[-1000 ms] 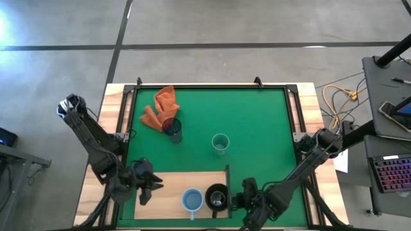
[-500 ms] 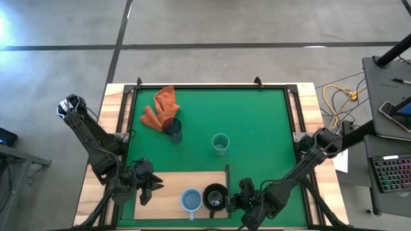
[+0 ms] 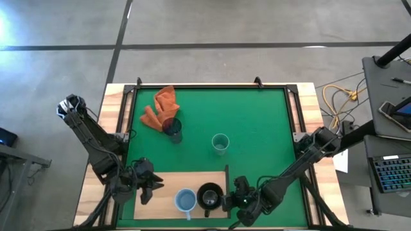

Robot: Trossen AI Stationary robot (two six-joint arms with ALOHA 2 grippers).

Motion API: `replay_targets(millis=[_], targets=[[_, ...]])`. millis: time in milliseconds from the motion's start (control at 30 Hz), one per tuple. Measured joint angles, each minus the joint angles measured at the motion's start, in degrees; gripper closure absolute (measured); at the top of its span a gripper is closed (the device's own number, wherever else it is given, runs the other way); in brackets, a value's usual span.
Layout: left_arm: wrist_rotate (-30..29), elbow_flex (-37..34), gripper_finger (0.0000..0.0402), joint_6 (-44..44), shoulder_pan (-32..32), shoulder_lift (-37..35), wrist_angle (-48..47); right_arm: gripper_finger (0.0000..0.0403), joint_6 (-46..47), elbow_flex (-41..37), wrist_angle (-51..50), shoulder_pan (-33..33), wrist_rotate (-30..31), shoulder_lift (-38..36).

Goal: Stack small to large cups/mugs on shelf
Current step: Adjust the black mug on the shelf, then adjust the blue mug on the shelf

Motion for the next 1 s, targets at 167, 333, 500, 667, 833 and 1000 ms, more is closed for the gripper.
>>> replay_targets(millis=[167, 333, 500, 667, 833, 1000], targets=[[0.0, 0.0, 0.0309, 0.0, 0.13, -0.02, -0.01, 0.0394, 1.69, 0.02, -2.42, 0.05, -0.28, 0.0], [2.17, -0.97, 0.0309, -0.67, 0.19, -0.04, 0.01, 0.0394, 6.39, 0.23, -7.79, 0.39, 0.24, -0.43], [3.29, -5.49, 0.0309, -5.89, 0.19, -0.04, 2.98, 0.0394, 6.01, -0.05, -12.19, 0.38, 0.12, -1.74], [2.99, -8.66, 0.0309, -6.01, 0.19, -0.04, 10.0, 0.0394, 10.55, -0.05, -21.85, 0.57, 1.41, -4.58], [2.53, -8.41, 0.0309, -5.98, 0.19, -0.02, 11.14, 0.0394, 10.49, -0.02, -28.86, 0.9, 1.64, -8.8], [3.98, -8.18, 0.0309, -2.3, 0.19, 0.15, 19.26, 0.0394, 7.42, -0.08, -32.13, 0.27, 3.06, -13.15]])
